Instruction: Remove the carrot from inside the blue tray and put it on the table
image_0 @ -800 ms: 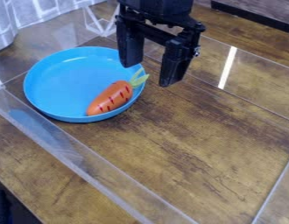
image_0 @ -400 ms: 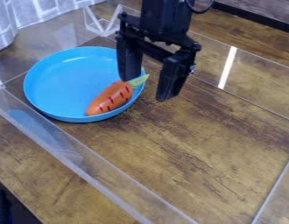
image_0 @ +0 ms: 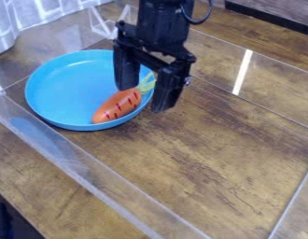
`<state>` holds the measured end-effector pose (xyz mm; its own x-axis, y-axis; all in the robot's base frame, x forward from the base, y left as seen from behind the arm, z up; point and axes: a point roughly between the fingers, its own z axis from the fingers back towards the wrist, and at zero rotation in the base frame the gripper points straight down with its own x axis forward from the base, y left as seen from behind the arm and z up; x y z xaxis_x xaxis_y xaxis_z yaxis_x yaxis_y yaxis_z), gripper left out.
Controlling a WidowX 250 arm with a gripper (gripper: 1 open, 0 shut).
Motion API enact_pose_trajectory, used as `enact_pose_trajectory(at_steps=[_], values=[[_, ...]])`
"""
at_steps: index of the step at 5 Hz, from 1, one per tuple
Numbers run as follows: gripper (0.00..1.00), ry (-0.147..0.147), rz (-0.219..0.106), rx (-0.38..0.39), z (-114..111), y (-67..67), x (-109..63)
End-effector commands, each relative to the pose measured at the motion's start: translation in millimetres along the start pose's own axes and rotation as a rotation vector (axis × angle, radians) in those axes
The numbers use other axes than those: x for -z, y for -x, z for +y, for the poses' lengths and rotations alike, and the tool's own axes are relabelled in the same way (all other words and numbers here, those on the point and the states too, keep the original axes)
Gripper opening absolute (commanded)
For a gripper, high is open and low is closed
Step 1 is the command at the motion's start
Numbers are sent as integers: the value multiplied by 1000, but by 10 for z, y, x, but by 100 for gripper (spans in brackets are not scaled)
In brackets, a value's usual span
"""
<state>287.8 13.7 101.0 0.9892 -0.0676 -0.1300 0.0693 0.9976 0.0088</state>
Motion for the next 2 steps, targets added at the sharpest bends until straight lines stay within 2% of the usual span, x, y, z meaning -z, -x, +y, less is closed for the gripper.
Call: enact_pose_trajectory(at_steps=[1,2], values=[[100,-7,-32,9,208,5,-33],[100,-10,-30,20,344,-13,30]])
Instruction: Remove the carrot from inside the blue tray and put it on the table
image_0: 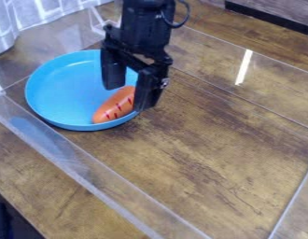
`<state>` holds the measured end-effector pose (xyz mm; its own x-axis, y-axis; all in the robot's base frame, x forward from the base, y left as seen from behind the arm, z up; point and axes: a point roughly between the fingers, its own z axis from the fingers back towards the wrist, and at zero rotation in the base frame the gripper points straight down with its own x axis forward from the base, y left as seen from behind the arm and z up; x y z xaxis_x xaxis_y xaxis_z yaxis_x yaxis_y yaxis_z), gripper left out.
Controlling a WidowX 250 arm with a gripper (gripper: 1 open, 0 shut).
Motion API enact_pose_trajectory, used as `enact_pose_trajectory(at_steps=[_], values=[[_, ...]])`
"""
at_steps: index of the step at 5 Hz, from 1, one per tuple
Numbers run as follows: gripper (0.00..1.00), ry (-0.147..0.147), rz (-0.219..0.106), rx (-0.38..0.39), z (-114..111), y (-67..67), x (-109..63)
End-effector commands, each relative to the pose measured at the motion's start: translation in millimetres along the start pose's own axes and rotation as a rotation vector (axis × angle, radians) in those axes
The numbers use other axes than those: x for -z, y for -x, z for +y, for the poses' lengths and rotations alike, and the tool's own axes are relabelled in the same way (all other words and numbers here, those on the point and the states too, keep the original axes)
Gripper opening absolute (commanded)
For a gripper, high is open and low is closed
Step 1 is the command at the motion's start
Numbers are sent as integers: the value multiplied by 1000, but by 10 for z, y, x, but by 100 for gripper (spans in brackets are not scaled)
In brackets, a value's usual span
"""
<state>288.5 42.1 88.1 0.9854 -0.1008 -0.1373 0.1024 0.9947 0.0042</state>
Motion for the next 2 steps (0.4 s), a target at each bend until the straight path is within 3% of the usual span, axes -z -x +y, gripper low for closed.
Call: enact_pose_trajectory(at_steps=[1,2], values=[[100,-7,-34,-5,191,-37,-30],[100,-5,-27,9,333,-87,43]])
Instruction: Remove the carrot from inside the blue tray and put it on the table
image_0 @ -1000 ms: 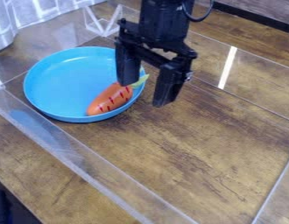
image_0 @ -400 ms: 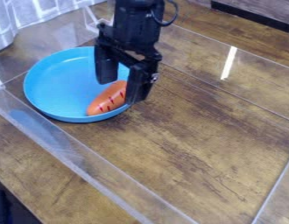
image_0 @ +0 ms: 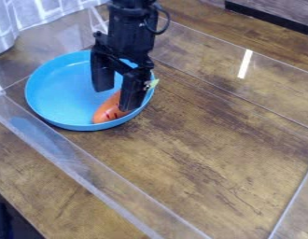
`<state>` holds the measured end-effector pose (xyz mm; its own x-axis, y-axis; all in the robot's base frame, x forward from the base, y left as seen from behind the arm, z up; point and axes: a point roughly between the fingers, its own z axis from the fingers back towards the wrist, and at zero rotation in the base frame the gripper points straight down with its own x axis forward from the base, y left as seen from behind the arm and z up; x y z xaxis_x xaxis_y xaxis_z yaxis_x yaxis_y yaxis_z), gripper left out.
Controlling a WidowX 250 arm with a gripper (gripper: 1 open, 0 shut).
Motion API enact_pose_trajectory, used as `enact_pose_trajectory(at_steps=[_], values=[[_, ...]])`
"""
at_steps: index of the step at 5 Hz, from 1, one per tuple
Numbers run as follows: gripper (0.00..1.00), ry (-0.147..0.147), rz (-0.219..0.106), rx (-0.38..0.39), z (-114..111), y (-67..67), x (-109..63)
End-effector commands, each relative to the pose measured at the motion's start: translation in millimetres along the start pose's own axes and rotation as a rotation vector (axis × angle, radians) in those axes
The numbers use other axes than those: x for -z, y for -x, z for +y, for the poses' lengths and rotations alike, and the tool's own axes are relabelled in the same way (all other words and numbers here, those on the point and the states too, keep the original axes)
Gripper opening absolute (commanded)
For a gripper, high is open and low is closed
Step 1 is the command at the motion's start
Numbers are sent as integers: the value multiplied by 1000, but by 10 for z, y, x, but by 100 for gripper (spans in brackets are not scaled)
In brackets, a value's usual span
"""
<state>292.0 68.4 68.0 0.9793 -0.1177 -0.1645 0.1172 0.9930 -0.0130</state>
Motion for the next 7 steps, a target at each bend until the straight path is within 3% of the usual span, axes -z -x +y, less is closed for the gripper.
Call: enact_pose_trajectory(at_steps=[1,3,5,6,7], values=[[100,-4,-54,-16,166,-91,-77],[100,29,-54,-30,311,-162,87],[100,43,-78,-35,385,-245,167],[0,50,-86,-38,407,-275,202],[0,59,-92,-42,429,-289,217]])
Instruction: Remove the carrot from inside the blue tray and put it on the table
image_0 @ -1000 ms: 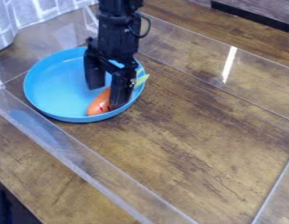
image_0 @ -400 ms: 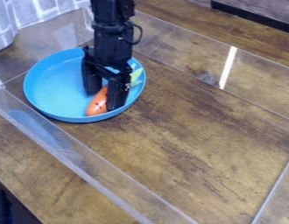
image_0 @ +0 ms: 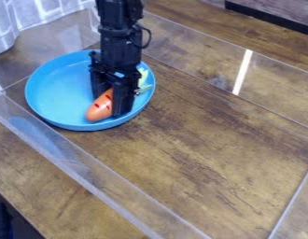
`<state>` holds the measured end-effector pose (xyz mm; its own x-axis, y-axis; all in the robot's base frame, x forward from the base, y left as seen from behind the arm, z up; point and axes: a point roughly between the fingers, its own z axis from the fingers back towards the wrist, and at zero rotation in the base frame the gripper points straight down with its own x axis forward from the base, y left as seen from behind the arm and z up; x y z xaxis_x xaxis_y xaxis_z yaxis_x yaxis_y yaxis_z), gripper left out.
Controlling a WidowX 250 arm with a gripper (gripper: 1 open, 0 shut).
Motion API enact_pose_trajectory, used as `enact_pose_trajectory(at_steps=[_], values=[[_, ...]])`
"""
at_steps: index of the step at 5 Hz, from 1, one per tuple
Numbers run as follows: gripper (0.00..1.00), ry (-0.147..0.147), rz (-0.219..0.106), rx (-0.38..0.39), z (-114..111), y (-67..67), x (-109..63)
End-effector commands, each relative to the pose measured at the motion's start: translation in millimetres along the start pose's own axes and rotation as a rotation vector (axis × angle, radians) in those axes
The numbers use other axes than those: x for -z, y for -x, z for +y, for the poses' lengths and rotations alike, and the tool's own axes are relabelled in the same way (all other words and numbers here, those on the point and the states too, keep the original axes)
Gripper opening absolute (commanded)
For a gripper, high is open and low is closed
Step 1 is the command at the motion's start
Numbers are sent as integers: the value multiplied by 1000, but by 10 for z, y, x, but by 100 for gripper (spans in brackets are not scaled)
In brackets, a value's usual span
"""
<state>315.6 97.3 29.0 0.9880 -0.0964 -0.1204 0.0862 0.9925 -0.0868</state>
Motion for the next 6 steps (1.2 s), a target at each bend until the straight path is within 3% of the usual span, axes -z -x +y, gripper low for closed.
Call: enact_pose_trajectory(at_steps=[1,3,6], values=[[0,-10,-54,-25,122,-47,-126],[0,9,-65,-36,178,-82,-82],[0,20,-53,-43,262,-165,19]])
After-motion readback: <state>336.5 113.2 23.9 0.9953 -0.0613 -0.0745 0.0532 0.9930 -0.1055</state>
